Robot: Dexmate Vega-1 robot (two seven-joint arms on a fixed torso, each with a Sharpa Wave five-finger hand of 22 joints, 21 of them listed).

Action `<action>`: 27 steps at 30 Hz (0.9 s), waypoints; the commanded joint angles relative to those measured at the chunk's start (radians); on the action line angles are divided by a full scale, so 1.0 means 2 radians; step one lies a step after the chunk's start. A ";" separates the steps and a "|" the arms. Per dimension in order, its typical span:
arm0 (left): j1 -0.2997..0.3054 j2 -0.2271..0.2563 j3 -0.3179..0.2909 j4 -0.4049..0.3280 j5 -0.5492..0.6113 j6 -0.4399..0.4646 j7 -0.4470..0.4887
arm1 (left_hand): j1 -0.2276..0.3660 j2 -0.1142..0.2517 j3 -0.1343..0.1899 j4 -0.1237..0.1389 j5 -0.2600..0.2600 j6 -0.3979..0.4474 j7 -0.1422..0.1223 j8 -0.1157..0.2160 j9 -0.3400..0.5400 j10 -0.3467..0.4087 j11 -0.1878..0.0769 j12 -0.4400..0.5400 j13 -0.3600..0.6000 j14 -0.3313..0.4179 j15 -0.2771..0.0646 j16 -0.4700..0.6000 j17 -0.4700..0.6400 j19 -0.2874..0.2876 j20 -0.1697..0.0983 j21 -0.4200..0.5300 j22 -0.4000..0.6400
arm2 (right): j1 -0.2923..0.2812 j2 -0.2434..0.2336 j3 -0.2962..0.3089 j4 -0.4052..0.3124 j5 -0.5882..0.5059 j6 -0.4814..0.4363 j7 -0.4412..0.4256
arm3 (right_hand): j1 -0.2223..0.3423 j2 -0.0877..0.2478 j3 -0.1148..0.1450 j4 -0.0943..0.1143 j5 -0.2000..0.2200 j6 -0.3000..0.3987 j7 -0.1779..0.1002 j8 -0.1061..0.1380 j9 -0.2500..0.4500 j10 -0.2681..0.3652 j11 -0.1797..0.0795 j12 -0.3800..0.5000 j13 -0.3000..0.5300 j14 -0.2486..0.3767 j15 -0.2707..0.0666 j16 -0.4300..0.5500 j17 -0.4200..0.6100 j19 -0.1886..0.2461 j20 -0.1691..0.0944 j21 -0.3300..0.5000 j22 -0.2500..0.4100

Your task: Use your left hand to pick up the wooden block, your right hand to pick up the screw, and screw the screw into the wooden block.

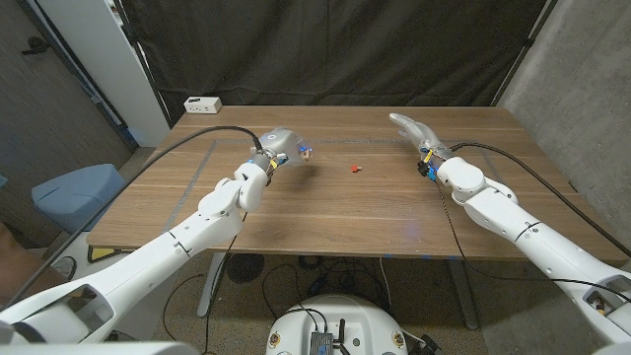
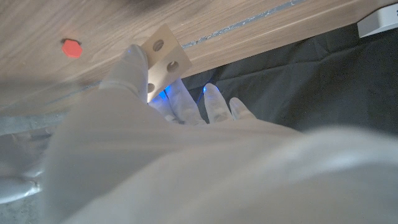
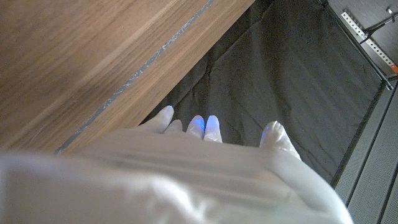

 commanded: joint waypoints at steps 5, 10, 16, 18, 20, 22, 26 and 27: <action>-0.009 -0.036 -0.013 0.026 -0.100 -0.011 0.058 | 0.001 0.005 -0.002 0.003 0.004 0.012 -0.002 0.004 0.001 0.006 0.000 0.014 0.016 0.006 -0.065 0.004 0.003 0.001 0.004 -0.001 0.001 | 0.026 -0.020 -0.023 -0.007 -0.065 -0.015 0.006 | 0.030 0.008 0.014 -0.015 0.002 0.018 0.000 0.004 0.001 0.013 -0.002 0.001 0.002 0.010 -0.014 0.003 0.001 0.021 -0.004 0.006 0.002; -0.014 -0.043 -0.014 0.037 -0.127 -0.023 0.072 | 0.001 0.005 -0.003 0.003 0.004 0.013 -0.002 0.004 0.001 0.008 0.000 0.014 0.017 0.005 -0.065 0.004 0.003 0.001 0.005 -0.001 0.001 | 0.034 -0.026 -0.029 -0.007 -0.082 -0.021 0.014 | 0.040 0.005 0.018 -0.021 0.005 0.024 -0.001 0.005 0.002 0.016 -0.002 0.000 0.002 0.010 -0.013 0.001 0.001 0.024 -0.002 0.005 0.001; -0.020 -0.051 -0.017 0.055 -0.159 -0.044 0.087 | 0.001 0.006 -0.004 0.003 0.004 0.014 -0.002 0.004 0.001 0.009 0.000 0.014 0.018 0.006 -0.065 0.004 0.004 0.001 0.005 -0.001 0.001 | 0.044 -0.034 -0.039 -0.012 -0.108 -0.036 0.021 | 0.051 -0.001 0.022 -0.027 0.008 0.029 -0.002 0.006 0.002 0.014 -0.002 -0.002 0.002 0.008 -0.011 -0.001 0.001 0.027 -0.001 0.003 0.001; -0.022 -0.053 -0.016 0.062 -0.169 -0.052 0.090 | 0.001 0.006 -0.004 0.003 0.004 0.015 -0.002 0.004 0.001 0.009 0.000 0.014 0.018 0.006 -0.065 0.004 0.004 0.001 0.005 -0.002 0.001 | 0.048 -0.036 -0.042 -0.013 -0.115 -0.040 0.024 | 0.054 -0.004 0.023 -0.029 0.009 0.028 -0.002 0.006 0.002 0.013 -0.001 -0.003 0.002 0.008 -0.010 -0.001 0.001 0.028 0.000 0.003 0.001; -0.023 -0.055 -0.018 0.069 -0.181 -0.062 0.093 | 0.001 0.006 -0.004 0.003 0.004 0.015 -0.002 0.004 0.001 0.009 0.000 0.014 0.018 0.006 -0.065 0.004 0.004 0.001 0.005 -0.002 0.001 | 0.051 -0.038 -0.045 -0.016 -0.124 -0.045 0.026 | 0.056 -0.005 0.023 -0.029 0.009 0.029 -0.002 0.006 0.002 0.013 -0.002 -0.003 0.002 0.008 -0.010 -0.001 0.001 0.028 0.000 0.002 0.001; -0.024 -0.056 -0.018 0.073 -0.189 -0.066 0.096 | 0.001 0.006 -0.004 0.003 0.004 0.016 -0.002 0.004 0.001 0.010 0.000 0.014 0.018 0.006 -0.065 0.004 0.004 -0.001 0.005 -0.002 0.001 | 0.055 -0.041 -0.049 -0.018 -0.134 -0.050 0.029 | 0.057 -0.007 0.023 -0.030 0.009 0.030 -0.001 0.006 0.002 0.012 -0.003 -0.004 0.002 0.007 -0.010 -0.002 0.001 0.028 0.001 0.002 0.001; -0.024 -0.058 -0.023 0.082 -0.214 -0.087 0.097 | 0.001 0.007 -0.005 0.003 0.004 0.017 -0.002 0.004 0.001 0.011 0.000 0.014 0.019 0.006 -0.065 0.004 0.004 -0.001 0.006 -0.002 0.001 | 0.063 -0.044 -0.056 -0.021 -0.152 -0.057 0.035 | 0.063 -0.011 0.025 -0.031 0.010 0.036 -0.001 0.008 0.003 0.012 -0.004 -0.004 0.003 0.007 -0.010 -0.002 0.001 0.029 0.001 0.001 0.001; -0.024 -0.059 -0.025 0.085 -0.223 -0.094 0.095 | 0.001 0.007 -0.005 0.003 0.004 0.017 -0.002 0.004 0.001 0.011 0.000 0.014 0.019 0.006 -0.065 0.004 0.004 -0.001 0.006 -0.002 0.001 | 0.065 -0.046 -0.058 -0.022 -0.155 -0.059 0.038 | 0.065 -0.012 0.025 -0.032 0.010 0.038 -0.001 0.009 0.003 0.012 -0.004 -0.004 0.003 0.008 -0.010 -0.002 0.001 0.029 0.001 0.001 0.001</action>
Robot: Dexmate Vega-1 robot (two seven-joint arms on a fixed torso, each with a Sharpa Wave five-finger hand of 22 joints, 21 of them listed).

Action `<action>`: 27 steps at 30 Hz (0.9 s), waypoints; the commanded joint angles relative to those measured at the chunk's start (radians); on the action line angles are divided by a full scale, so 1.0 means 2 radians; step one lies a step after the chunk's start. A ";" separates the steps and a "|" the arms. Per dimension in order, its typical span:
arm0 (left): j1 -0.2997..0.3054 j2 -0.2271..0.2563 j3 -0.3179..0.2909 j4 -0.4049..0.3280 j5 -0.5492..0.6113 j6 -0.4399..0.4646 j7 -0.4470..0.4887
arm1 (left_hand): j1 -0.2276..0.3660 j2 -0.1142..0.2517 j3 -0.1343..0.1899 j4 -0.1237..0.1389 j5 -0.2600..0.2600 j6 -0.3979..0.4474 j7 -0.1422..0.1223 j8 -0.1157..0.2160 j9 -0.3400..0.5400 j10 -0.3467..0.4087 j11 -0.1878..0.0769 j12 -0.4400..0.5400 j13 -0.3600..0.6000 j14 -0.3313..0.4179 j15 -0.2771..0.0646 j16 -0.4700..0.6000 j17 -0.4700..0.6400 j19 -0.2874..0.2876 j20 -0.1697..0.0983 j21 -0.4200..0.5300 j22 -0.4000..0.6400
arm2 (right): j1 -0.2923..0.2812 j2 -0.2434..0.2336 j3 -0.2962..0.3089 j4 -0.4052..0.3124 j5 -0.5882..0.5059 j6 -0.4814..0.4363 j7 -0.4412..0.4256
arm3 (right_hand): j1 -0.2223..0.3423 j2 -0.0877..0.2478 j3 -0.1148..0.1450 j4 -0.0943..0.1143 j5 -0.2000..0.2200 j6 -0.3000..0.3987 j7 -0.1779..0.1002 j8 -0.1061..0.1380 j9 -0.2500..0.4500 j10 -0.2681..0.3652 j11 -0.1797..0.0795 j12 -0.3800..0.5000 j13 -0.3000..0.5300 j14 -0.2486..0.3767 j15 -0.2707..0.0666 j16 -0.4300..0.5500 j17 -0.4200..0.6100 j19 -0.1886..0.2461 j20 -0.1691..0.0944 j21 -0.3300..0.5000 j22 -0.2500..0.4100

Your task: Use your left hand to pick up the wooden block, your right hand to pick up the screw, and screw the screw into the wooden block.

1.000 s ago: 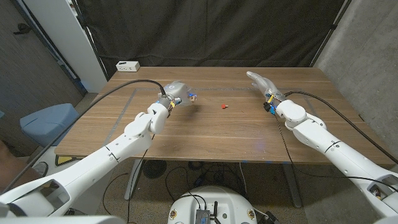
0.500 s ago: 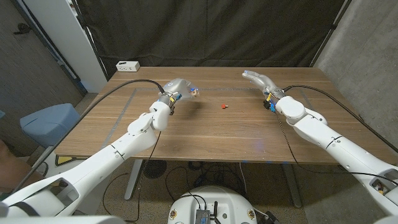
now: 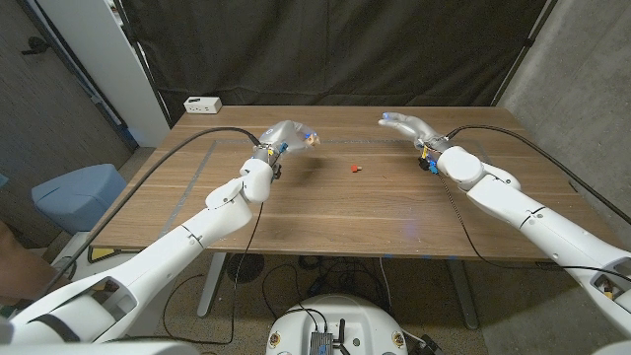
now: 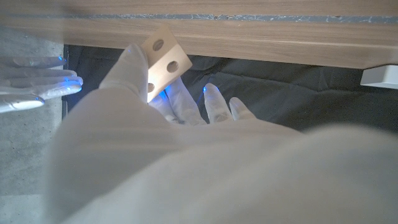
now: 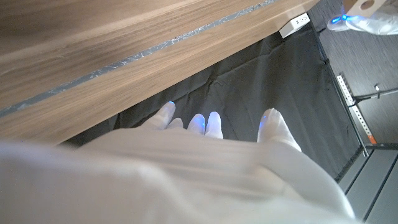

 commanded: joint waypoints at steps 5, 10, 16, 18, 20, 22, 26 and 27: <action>-0.001 -0.014 -0.019 0.042 -0.110 -0.077 0.007 | -0.001 0.005 -0.001 0.003 0.003 0.017 -0.002 0.001 0.001 0.009 -0.001 0.015 0.020 0.006 -0.065 0.005 0.002 -0.001 0.002 0.001 0.001 | 0.033 -0.019 -0.026 -0.010 -0.064 -0.027 0.035 | 0.016 -0.007 0.003 -0.005 0.006 0.011 -0.003 0.005 0.003 -0.004 -0.002 -0.002 0.003 -0.001 -0.009 -0.002 0.001 0.008 0.003 -0.004 0.001; 0.002 -0.013 -0.024 0.051 -0.137 -0.097 0.003 | -0.001 0.007 -0.001 0.004 0.003 0.018 -0.002 0.001 0.001 0.009 -0.001 0.015 0.020 0.006 -0.065 0.005 0.003 -0.001 0.002 0.000 0.001 | 0.046 -0.030 -0.035 -0.016 -0.089 -0.031 0.052 | 0.021 -0.011 0.004 -0.005 0.005 0.011 -0.004 0.004 0.004 -0.006 -0.005 -0.003 0.003 0.000 -0.010 -0.002 0.001 0.008 0.004 -0.004 0.001; 0.007 -0.016 -0.031 0.057 -0.168 -0.116 -0.001 | -0.001 0.009 -0.001 0.005 0.004 0.017 -0.002 0.001 0.001 0.009 -0.001 0.014 0.021 0.008 -0.065 0.006 0.003 -0.001 0.002 0.000 0.001 | 0.053 -0.035 -0.041 -0.024 -0.113 -0.040 0.061 | 0.026 -0.014 0.006 -0.005 0.005 0.011 -0.005 0.004 0.004 -0.008 -0.006 -0.003 0.003 0.002 -0.010 -0.002 0.001 0.010 0.005 -0.005 0.001; 0.008 -0.016 -0.032 0.060 -0.177 -0.124 -0.006 | -0.001 0.010 -0.002 0.005 0.004 0.017 -0.002 0.000 0.001 0.009 -0.001 0.014 0.021 0.008 -0.065 0.006 0.004 -0.002 0.002 0.000 0.001 | 0.055 -0.036 -0.043 -0.026 -0.121 -0.044 0.064 | 0.027 -0.014 0.006 -0.005 0.005 0.012 -0.005 0.003 0.004 -0.009 -0.005 -0.004 0.003 0.002 -0.010 -0.002 0.001 0.011 0.005 -0.005 0.001; 0.011 -0.017 -0.035 0.060 -0.191 -0.128 -0.011 | -0.001 0.010 -0.002 0.005 0.004 0.017 -0.002 0.000 0.001 0.009 -0.001 0.014 0.021 0.008 -0.065 0.007 0.004 -0.002 0.002 0.000 0.001 | 0.057 -0.039 -0.047 -0.031 -0.133 -0.049 0.069 | 0.029 -0.015 0.006 -0.005 0.004 0.012 -0.005 0.004 0.004 -0.009 -0.007 -0.004 0.003 0.002 -0.011 -0.002 0.001 0.011 0.006 -0.005 0.001; 0.012 -0.017 -0.036 0.059 -0.198 -0.128 -0.013 | -0.001 0.010 -0.002 0.005 0.004 0.017 -0.002 0.000 0.001 0.009 -0.001 0.014 0.021 0.008 -0.065 0.007 0.004 -0.002 0.002 0.000 0.001 | 0.058 -0.042 -0.049 -0.036 -0.143 -0.053 0.071 | 0.030 -0.016 0.007 -0.005 0.004 0.013 -0.005 0.004 0.004 -0.009 -0.006 -0.004 0.003 0.003 -0.010 -0.002 0.001 0.011 0.007 -0.005 0.001; 0.015 -0.016 -0.038 0.060 -0.214 -0.133 -0.020 | -0.001 0.010 -0.002 0.005 0.004 0.016 -0.002 0.000 0.001 0.009 -0.001 0.014 0.022 0.008 -0.065 0.007 0.004 -0.002 0.002 0.000 0.001 | 0.059 -0.048 -0.050 -0.046 -0.158 -0.060 0.079 | 0.036 -0.020 0.008 -0.005 0.003 0.019 -0.009 0.005 0.005 -0.009 -0.008 -0.003 0.003 0.005 -0.010 -0.002 0.001 0.014 0.009 -0.005 0.001; 0.015 -0.016 -0.038 0.060 -0.218 -0.133 -0.021 | -0.001 0.010 -0.002 0.005 0.004 0.016 -0.002 0.000 0.001 0.009 -0.001 0.014 0.022 0.008 -0.065 0.007 0.004 -0.003 0.002 0.000 0.001 | 0.059 -0.051 -0.051 -0.049 -0.162 -0.062 0.081 | 0.038 -0.021 0.009 -0.005 0.003 0.020 -0.009 0.006 0.005 -0.009 -0.008 -0.003 0.003 0.005 -0.009 -0.002 0.001 0.014 0.010 -0.005 0.001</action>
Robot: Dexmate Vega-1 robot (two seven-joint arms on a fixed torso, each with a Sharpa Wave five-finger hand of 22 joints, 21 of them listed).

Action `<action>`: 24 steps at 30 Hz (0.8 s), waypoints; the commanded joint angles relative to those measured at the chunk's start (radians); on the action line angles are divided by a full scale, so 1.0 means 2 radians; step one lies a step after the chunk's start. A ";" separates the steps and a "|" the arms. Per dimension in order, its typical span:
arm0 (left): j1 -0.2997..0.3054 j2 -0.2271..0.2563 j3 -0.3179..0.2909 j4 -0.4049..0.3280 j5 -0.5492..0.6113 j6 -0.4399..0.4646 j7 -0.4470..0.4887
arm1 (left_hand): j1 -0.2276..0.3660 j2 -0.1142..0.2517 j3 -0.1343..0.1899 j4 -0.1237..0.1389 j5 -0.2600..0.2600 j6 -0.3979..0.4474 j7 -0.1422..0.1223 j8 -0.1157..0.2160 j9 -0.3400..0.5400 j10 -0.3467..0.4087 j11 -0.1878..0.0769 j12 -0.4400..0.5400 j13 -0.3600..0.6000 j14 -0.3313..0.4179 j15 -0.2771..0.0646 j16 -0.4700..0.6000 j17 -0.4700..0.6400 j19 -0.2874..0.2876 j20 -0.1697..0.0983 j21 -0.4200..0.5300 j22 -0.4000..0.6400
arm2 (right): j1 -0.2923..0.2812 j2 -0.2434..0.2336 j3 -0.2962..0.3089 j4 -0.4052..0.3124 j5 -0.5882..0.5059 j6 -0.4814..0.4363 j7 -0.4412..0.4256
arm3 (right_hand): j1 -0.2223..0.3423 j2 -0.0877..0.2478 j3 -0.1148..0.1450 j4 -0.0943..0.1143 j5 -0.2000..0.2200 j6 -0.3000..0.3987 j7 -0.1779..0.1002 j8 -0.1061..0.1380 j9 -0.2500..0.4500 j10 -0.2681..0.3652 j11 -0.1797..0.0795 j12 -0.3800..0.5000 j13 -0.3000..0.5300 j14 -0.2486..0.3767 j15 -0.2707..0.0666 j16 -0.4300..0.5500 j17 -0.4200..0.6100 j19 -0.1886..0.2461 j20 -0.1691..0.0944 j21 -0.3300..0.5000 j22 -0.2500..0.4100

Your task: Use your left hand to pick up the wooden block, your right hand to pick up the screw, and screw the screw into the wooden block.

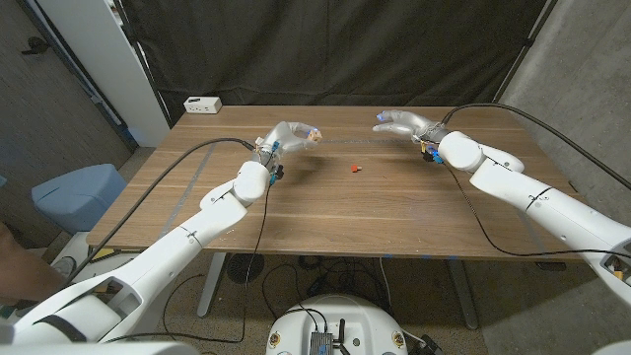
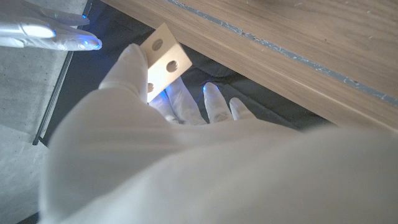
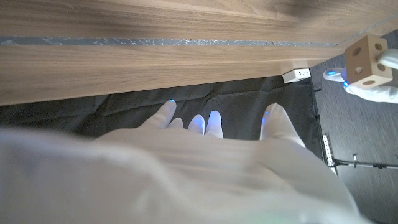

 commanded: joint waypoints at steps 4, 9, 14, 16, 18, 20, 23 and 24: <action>0.010 -0.002 -0.011 0.009 -0.070 -0.030 -0.024 | 0.004 0.006 0.001 0.003 0.003 0.013 -0.004 0.003 0.001 0.004 -0.002 0.015 0.022 0.002 -0.065 0.003 0.002 -0.004 0.002 0.000 0.001 | 0.009 -0.024 -0.014 -0.033 -0.070 -0.025 0.027 | 0.012 -0.005 0.006 -0.001 -0.002 0.010 -0.004 0.004 0.003 -0.004 -0.004 -0.001 0.001 0.007 -0.010 -0.001 0.001 0.007 0.002 -0.001 0.001; 0.013 -0.005 -0.014 0.015 -0.093 -0.039 -0.033 | 0.004 0.007 0.001 0.003 0.003 0.013 -0.004 0.003 0.001 0.004 -0.002 0.015 0.023 0.002 -0.065 0.003 0.003 -0.005 0.003 -0.001 0.002 | 0.008 -0.031 -0.016 -0.045 -0.093 -0.028 0.032 | 0.019 -0.010 0.007 -0.001 -0.004 0.016 -0.005 0.006 0.003 0.002 -0.002 0.001 0.001 0.011 -0.009 -0.001 0.001 0.011 0.003 0.000 0.001; 0.014 -0.006 -0.017 0.019 -0.113 -0.046 -0.043 | 0.003 0.009 0.000 0.004 0.003 0.014 -0.004 0.003 0.001 0.004 -0.002 0.014 0.024 0.003 -0.065 0.004 0.004 -0.005 0.003 0.000 0.002 | 0.011 -0.037 -0.019 -0.050 -0.113 -0.024 0.043 | 0.026 -0.016 0.008 -0.001 -0.007 0.021 -0.009 0.008 0.004 0.007 -0.004 0.002 0.001 0.015 -0.009 0.000 0.001 0.016 0.006 0.000 0.001; 0.016 -0.008 -0.019 0.021 -0.123 -0.047 -0.046 | 0.003 0.009 0.000 0.004 0.004 0.015 -0.004 0.003 0.001 0.004 -0.003 0.014 0.024 0.004 -0.065 0.005 0.004 -0.005 0.003 0.000 0.002 | 0.014 -0.038 -0.021 -0.051 -0.121 -0.021 0.049 | 0.029 -0.018 0.009 -0.001 -0.008 0.025 -0.012 0.009 0.004 0.008 -0.005 0.002 0.001 0.016 -0.008 0.000 0.001 0.017 0.007 0.000 0.001; 0.016 -0.008 -0.021 0.024 -0.132 -0.049 -0.049 | 0.003 0.009 0.000 0.004 0.004 0.016 -0.004 0.003 0.001 0.004 -0.003 0.014 0.024 0.004 -0.065 0.005 0.004 -0.005 0.002 0.000 0.002 | 0.017 -0.037 -0.024 -0.051 -0.129 -0.018 0.055 | 0.031 -0.019 0.009 -0.002 -0.008 0.026 -0.012 0.009 0.004 0.007 -0.006 0.001 0.001 0.016 -0.008 0.000 0.001 0.018 0.008 0.000 0.001; 0.017 -0.009 -0.023 0.028 -0.140 -0.054 -0.053 | 0.003 0.010 -0.001 0.004 0.004 0.016 -0.004 0.003 0.001 0.004 -0.003 0.014 0.024 0.004 -0.065 0.005 0.004 -0.004 0.002 0.000 0.002 | 0.021 -0.036 -0.026 -0.049 -0.137 -0.015 0.061 | 0.035 -0.021 0.010 -0.002 -0.009 0.027 -0.012 0.009 0.004 0.006 -0.007 0.001 0.001 0.017 -0.008 0.000 0.002 0.020 0.008 0.000 0.001; 0.017 -0.009 -0.026 0.034 -0.151 -0.063 -0.059 | 0.004 0.011 -0.002 0.004 0.004 0.016 -0.004 0.003 0.001 0.004 -0.003 0.013 0.026 0.008 -0.064 0.008 0.006 0.004 0.001 0.004 0.002 | 0.027 -0.033 -0.031 -0.048 -0.151 -0.014 0.071 | 0.040 -0.023 0.011 -0.002 -0.010 0.029 -0.014 0.010 0.004 0.005 -0.007 0.000 0.001 0.017 -0.007 0.000 0.002 0.021 0.009 0.000 0.001; 0.017 -0.010 -0.027 0.037 -0.157 -0.066 -0.063 | 0.004 0.012 -0.004 0.004 0.004 0.016 -0.004 0.002 0.001 0.004 -0.002 0.013 0.027 0.011 -0.063 0.010 0.007 0.012 -0.002 0.007 0.003 | 0.028 -0.032 -0.033 -0.047 -0.155 -0.013 0.073 | 0.041 -0.024 0.012 -0.002 -0.010 0.030 -0.014 0.010 0.004 0.005 -0.008 0.000 0.001 0.018 -0.006 0.000 0.002 0.021 0.009 0.000 0.001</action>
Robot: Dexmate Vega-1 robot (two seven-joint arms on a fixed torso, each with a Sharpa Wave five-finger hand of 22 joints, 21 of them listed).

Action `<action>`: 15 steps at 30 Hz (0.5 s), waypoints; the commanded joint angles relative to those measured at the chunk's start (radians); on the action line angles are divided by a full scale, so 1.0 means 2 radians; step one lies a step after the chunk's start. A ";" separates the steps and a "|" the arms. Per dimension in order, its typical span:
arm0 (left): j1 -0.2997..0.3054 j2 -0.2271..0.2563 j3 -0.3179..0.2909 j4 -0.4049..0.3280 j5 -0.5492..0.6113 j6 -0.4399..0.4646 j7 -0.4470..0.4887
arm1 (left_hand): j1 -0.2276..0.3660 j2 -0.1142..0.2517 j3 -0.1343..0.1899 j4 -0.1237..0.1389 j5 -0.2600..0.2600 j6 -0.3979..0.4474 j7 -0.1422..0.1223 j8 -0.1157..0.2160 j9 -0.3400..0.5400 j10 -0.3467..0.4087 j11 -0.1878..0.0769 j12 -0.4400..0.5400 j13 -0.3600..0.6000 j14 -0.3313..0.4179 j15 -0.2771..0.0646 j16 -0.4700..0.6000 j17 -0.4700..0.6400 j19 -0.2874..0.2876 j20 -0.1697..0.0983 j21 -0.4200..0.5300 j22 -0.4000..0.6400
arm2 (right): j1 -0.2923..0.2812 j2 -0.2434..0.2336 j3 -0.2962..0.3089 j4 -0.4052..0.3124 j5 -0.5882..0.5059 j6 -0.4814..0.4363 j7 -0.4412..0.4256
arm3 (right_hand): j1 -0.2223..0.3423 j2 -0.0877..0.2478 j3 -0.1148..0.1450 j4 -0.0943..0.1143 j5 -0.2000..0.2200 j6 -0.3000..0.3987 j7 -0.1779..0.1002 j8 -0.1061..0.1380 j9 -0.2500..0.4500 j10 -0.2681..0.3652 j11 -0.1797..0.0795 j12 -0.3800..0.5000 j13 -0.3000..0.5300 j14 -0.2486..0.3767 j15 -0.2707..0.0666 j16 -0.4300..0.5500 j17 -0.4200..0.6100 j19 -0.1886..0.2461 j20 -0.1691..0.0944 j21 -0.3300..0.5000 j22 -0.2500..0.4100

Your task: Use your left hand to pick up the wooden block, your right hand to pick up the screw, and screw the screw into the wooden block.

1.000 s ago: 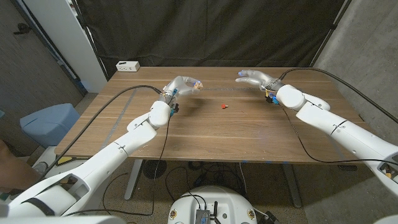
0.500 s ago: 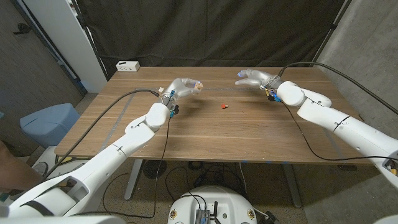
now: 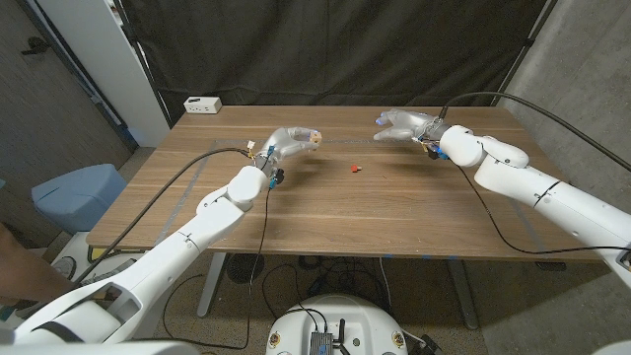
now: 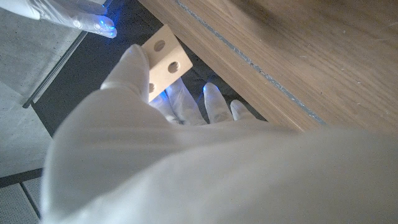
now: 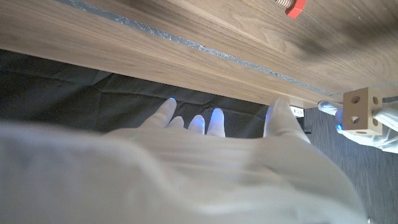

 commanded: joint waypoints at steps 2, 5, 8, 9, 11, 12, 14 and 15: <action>0.004 -0.005 -0.012 0.022 -0.059 -0.027 -0.028 | 0.002 0.010 -0.003 0.001 0.003 0.015 -0.004 0.002 0.001 0.003 -0.002 0.031 0.028 0.014 -0.064 0.009 0.006 0.019 -0.006 0.009 0.004 | 0.018 0.002 -0.017 -0.002 -0.057 0.009 0.034 | 0.013 -0.004 0.007 -0.001 -0.002 0.006 -0.002 0.003 0.002 0.001 -0.005 0.000 0.001 0.004 -0.010 0.000 0.002 0.008 0.001 0.000 0.001; 0.002 -0.004 -0.010 0.028 -0.064 -0.034 -0.037 | 0.002 0.010 -0.003 0.001 0.003 0.015 -0.004 0.001 0.001 0.002 -0.002 0.030 0.028 0.015 -0.064 0.010 0.006 0.020 -0.007 0.010 0.004 | 0.023 0.006 -0.020 0.002 -0.064 0.013 0.040 | 0.021 -0.006 0.009 -0.001 -0.003 0.010 -0.001 0.005 0.003 0.001 -0.003 -0.001 0.001 0.004 -0.009 -0.001 0.002 0.010 0.002 -0.001 0.001; -0.002 -0.001 -0.008 0.031 -0.068 -0.038 -0.048 | 0.002 0.011 -0.004 0.001 0.003 0.013 -0.004 0.000 0.001 0.002 -0.002 0.030 0.029 0.015 -0.065 0.010 0.007 0.020 -0.007 0.010 0.004 | 0.027 0.010 -0.023 0.004 -0.072 0.014 0.047 | 0.027 -0.008 0.011 -0.002 -0.003 0.012 0.000 0.006 0.003 0.001 -0.003 -0.001 0.001 0.004 -0.008 -0.001 0.002 0.011 0.003 -0.001 0.001; -0.002 -0.001 -0.007 0.032 -0.069 -0.037 -0.050 | 0.002 0.011 -0.004 0.001 0.003 0.011 -0.004 -0.001 0.001 0.001 -0.002 0.029 0.029 0.013 -0.064 0.010 0.008 0.020 -0.007 0.010 0.005 | 0.028 0.011 -0.024 0.005 -0.074 0.016 0.049 | 0.029 -0.009 0.012 -0.002 -0.004 0.013 -0.001 0.006 0.003 0.001 -0.003 -0.001 0.002 0.004 -0.008 -0.001 0.002 0.011 0.004 -0.001 0.001; -0.004 0.000 -0.005 0.034 -0.071 -0.040 -0.056 | 0.002 0.011 -0.005 0.001 0.003 0.011 -0.004 -0.001 0.001 0.000 -0.002 0.029 0.030 0.012 -0.064 0.010 0.008 0.020 -0.007 0.010 0.005 | 0.031 0.014 -0.027 0.006 -0.080 0.016 0.055 | 0.032 -0.010 0.013 -0.002 -0.004 0.014 0.000 0.007 0.003 0.000 -0.003 -0.001 0.002 0.004 -0.007 -0.002 0.002 0.012 0.005 -0.001 0.001; -0.005 0.001 -0.005 0.035 -0.073 -0.041 -0.060 | 0.002 0.010 -0.005 0.000 0.003 0.011 -0.004 -0.001 0.001 0.000 -0.002 0.029 0.030 0.010 -0.063 0.009 0.008 0.020 -0.007 0.010 0.005 | 0.033 0.016 -0.029 0.006 -0.084 0.015 0.059 | 0.034 -0.011 0.013 -0.002 -0.004 0.014 -0.001 0.007 0.003 0.000 -0.003 -0.002 0.002 0.003 -0.005 -0.002 0.002 0.012 0.005 -0.002 0.001; -0.006 0.002 -0.004 0.034 -0.074 -0.039 -0.062 | 0.002 0.010 -0.007 0.000 0.003 0.008 -0.004 -0.003 0.001 -0.001 -0.002 0.028 0.031 0.007 -0.063 0.008 0.009 0.018 -0.006 0.009 0.005 | 0.036 0.018 -0.032 0.007 -0.089 0.016 0.064 | 0.039 -0.014 0.015 -0.002 -0.004 0.015 -0.001 0.007 0.004 -0.002 -0.001 -0.003 0.002 0.001 -0.002 -0.003 0.002 0.012 0.006 -0.002 0.001; -0.006 0.003 -0.004 0.033 -0.077 -0.038 -0.065 | 0.002 0.010 -0.007 0.000 0.003 0.008 -0.004 -0.003 0.001 -0.001 -0.002 0.028 0.031 0.007 -0.063 0.008 0.009 0.018 -0.006 0.009 0.005 | 0.037 0.020 -0.033 0.008 -0.090 0.016 0.067 | 0.042 -0.015 0.015 -0.002 -0.005 0.016 -0.001 0.008 0.004 -0.003 0.000 -0.003 0.002 0.000 -0.001 -0.003 0.002 0.012 0.006 -0.003 0.001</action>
